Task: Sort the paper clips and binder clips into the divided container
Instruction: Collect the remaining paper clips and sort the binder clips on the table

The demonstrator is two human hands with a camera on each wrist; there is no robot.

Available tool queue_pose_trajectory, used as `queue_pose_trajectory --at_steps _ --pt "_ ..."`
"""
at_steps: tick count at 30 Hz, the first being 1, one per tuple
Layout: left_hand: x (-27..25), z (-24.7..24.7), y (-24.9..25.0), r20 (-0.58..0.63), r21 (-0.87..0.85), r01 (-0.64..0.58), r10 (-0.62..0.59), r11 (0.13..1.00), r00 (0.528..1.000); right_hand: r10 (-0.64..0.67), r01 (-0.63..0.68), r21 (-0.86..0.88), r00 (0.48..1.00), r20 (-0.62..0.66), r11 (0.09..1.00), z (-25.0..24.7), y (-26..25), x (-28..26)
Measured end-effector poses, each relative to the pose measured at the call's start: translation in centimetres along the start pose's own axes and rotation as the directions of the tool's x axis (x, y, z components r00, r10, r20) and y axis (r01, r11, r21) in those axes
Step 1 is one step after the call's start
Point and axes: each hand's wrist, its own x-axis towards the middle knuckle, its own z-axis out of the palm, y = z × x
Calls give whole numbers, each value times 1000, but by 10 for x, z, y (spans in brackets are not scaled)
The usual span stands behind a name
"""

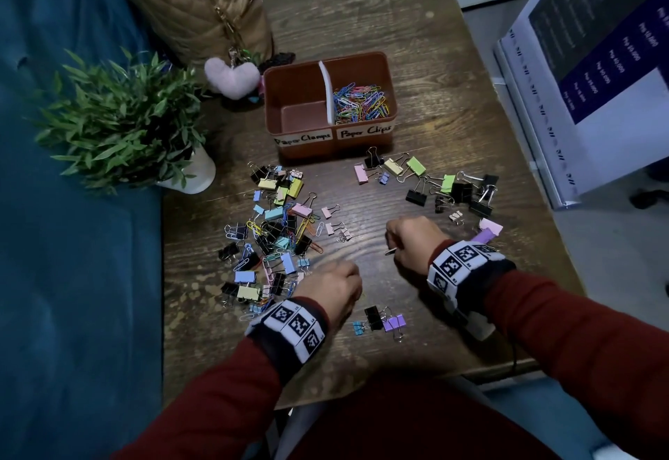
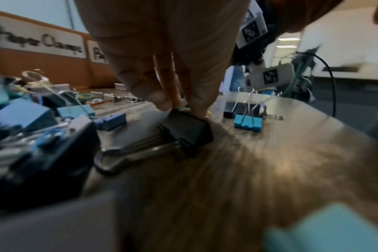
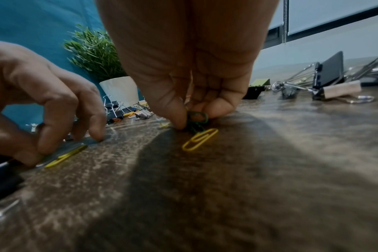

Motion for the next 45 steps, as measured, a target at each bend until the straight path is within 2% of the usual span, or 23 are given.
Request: queue_pose_trajectory --at_steps 4,6,9,11,13,17,19,21,22,24,25,27,30,33,35,39,42,45 --pt "10 -8 -1 38 20 -44 44 999 998 24 -24 85 1000 -8 996 -20 -2 4" --pt "13 -10 -2 48 3 -38 38 999 998 63 -36 211 991 -118 977 -44 -4 17" --pt "16 -10 -5 52 -63 5 -2 998 999 117 -3 331 938 -325 944 -97 -16 51" --pt "16 -9 -5 51 -81 41 -36 996 998 135 20 334 891 -433 942 -130 -28 76" --pt "14 -6 -6 40 -88 60 -56 994 998 132 28 308 864 -485 951 -152 -37 96" --pt "12 1 -3 9 -52 83 -82 995 997 81 71 306 885 -458 949 -164 -43 109" --pt "12 4 -1 0 4 84 -84 996 996 30 110 258 874 -484 960 -152 -37 97" --pt "12 7 3 21 82 83 -85 993 996 -58 148 169 891 -451 974 -125 -21 76" --pt "12 8 4 36 123 79 -84 989 996 -105 157 111 920 -379 981 -108 -9 63" --pt "13 8 6 66 174 72 -85 982 994 -119 120 6 984 -133 993 -71 13 32" --pt "14 6 6 76 179 73 -87 981 993 -88 87 -40 996 -26 995 -54 22 16" --pt "18 0 5 80 158 92 -105 983 991 -21 26 -98 999 45 995 -26 35 -9" --pt "28 -22 5 0 61 138 -138 989 990 10 -10 -75 1000 -1 997 -2 40 -24" --pt "48 -61 2 -144 -69 187 -195 980 970 20 -21 -10 999 -44 1000 4 35 -27" --pt "66 -92 -2 -248 -82 184 -199 980 948 7 -7 -1 999 -41 1000 6 33 -28" --pt "101 -155 -9 -431 -152 168 -219 974 876 -50 43 -131 998 -47 990 11 30 -30" --pt "124 -182 -20 -458 -165 223 -275 961 845 -36 23 -164 996 -78 986 11 24 -28" --pt "133 -187 -30 -445 -185 228 -288 956 848 41 -55 -142 994 -101 988 9 15 -20"
